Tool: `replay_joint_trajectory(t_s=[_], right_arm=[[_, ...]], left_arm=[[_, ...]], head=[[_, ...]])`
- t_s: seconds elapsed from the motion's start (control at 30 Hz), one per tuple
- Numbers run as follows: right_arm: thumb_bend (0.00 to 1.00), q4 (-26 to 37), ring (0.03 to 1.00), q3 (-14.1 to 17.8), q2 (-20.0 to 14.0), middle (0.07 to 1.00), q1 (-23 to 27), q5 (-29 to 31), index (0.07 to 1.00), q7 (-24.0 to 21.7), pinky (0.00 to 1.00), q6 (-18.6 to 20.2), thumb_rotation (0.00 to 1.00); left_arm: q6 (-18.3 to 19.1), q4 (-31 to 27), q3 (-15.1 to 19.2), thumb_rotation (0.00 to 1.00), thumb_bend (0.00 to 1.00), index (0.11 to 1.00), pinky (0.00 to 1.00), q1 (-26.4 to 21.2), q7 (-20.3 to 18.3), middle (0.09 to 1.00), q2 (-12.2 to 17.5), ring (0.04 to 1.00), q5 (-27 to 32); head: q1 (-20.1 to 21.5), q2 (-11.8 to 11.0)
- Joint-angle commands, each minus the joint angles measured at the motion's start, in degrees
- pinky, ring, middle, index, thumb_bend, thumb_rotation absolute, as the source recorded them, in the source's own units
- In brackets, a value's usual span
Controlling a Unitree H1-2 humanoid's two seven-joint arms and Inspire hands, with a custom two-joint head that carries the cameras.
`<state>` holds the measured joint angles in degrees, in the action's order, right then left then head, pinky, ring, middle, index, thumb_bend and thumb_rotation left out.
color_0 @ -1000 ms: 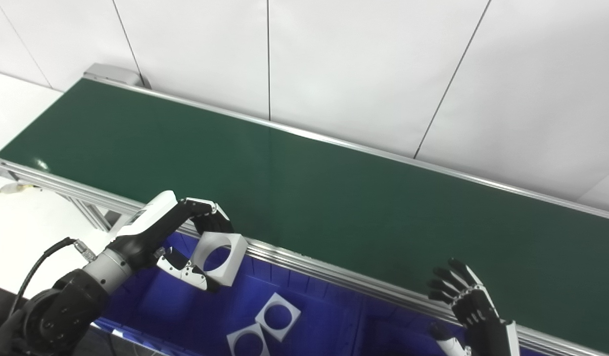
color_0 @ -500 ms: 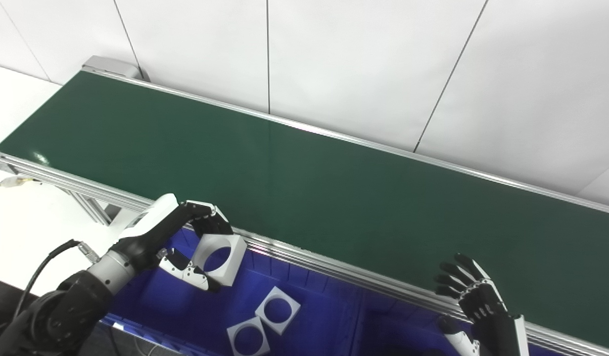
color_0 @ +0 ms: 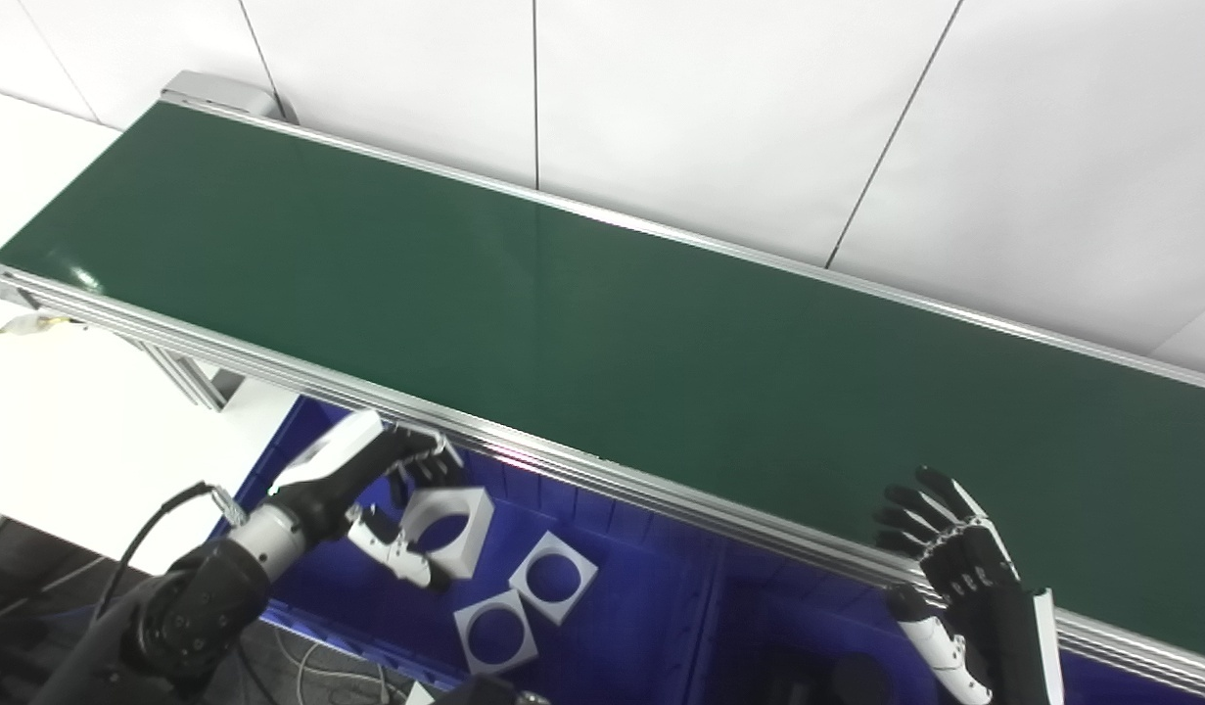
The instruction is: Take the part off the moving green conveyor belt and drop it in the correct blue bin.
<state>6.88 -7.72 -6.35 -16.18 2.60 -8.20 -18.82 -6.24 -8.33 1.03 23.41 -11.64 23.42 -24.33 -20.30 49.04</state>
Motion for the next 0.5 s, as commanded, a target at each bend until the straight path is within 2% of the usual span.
replay_joint_trajectory(t_s=[0.0, 0.33, 0.47], right_arm=[[0.71, 2.4, 0.7, 0.3, 0.1, 0.752, 0.6, 0.0, 0.83, -0.1, 0.62, 0.0, 0.55], [0.71, 2.3, 0.698, 0.5, 0.1, 0.753, 0.7, -0.2, 0.832, -0.1, 0.62, -0.5, 0.55], [0.71, 2.4, 0.699, 0.5, 0.1, 0.753, 0.7, 0.5, 0.831, -0.3, 0.62, -0.3, 0.55]], left_arm=[[-1.8, 0.1, -0.1, 0.0, 0.52, 0.522, 0.35, -0.5, 2.1, 0.444, 0.2, 0.397, -0.4], [-2.8, 2.3, -1.2, 0.0, 0.52, 0.521, 0.37, -0.3, 3.9, 0.451, 0.7, 0.418, -2.3], [-2.1, 1.9, -1.0, 0.0, 0.52, 0.519, 0.37, -0.2, 3.7, 0.454, 0.8, 0.421, -2.3]], head=[[0.0, 0.0], [-0.1, 0.3], [-0.2, 0.4]])
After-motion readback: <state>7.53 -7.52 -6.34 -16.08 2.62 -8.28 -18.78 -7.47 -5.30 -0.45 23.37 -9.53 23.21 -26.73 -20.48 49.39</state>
